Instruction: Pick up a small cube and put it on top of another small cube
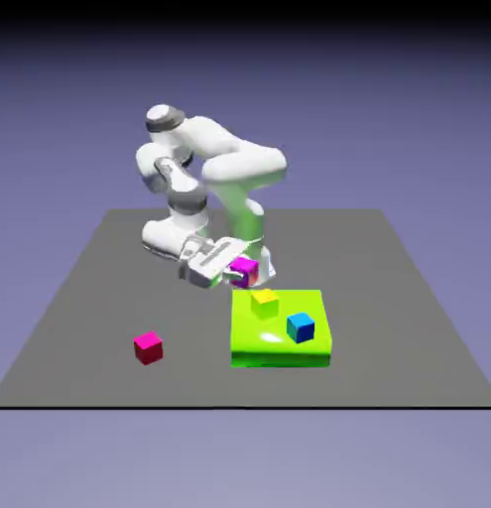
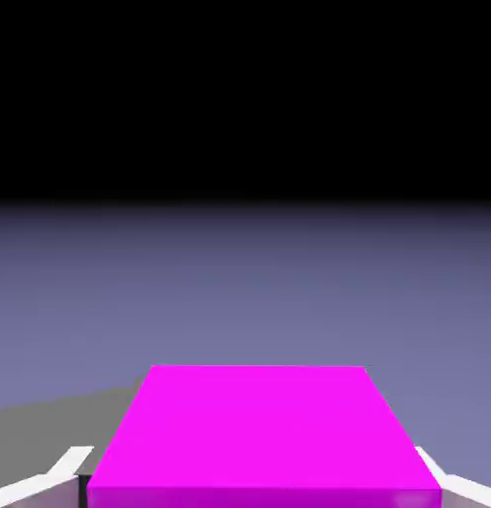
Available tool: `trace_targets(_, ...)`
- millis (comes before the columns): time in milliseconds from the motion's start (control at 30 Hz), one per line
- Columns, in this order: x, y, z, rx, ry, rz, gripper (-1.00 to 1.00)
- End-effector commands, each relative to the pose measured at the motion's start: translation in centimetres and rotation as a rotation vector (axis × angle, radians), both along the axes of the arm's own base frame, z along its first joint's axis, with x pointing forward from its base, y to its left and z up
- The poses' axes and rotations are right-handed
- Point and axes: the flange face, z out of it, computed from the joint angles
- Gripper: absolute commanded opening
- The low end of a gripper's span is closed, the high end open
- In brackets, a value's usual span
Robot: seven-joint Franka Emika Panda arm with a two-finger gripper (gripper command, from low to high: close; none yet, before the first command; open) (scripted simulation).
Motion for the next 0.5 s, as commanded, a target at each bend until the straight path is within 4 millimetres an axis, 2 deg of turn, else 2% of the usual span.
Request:
trace_targets(0,0.4,0.6,-0.4,0.001,-0.001,-0.001,-1.0)
trace_targets(167,1.8,3.9,-2.3,-0.001,0.002,-0.001,-1.0)
trace_targets(200,1.8,3.9,-2.3,-0.001,0.002,-0.001,1.0)
trace_targets(233,1.8,3.9,-2.3,-0.001,0.002,-0.001,1.0)
trace_targets(467,-0.4,-0.6,0.4,-0.001,0.002,-0.001,1.0)
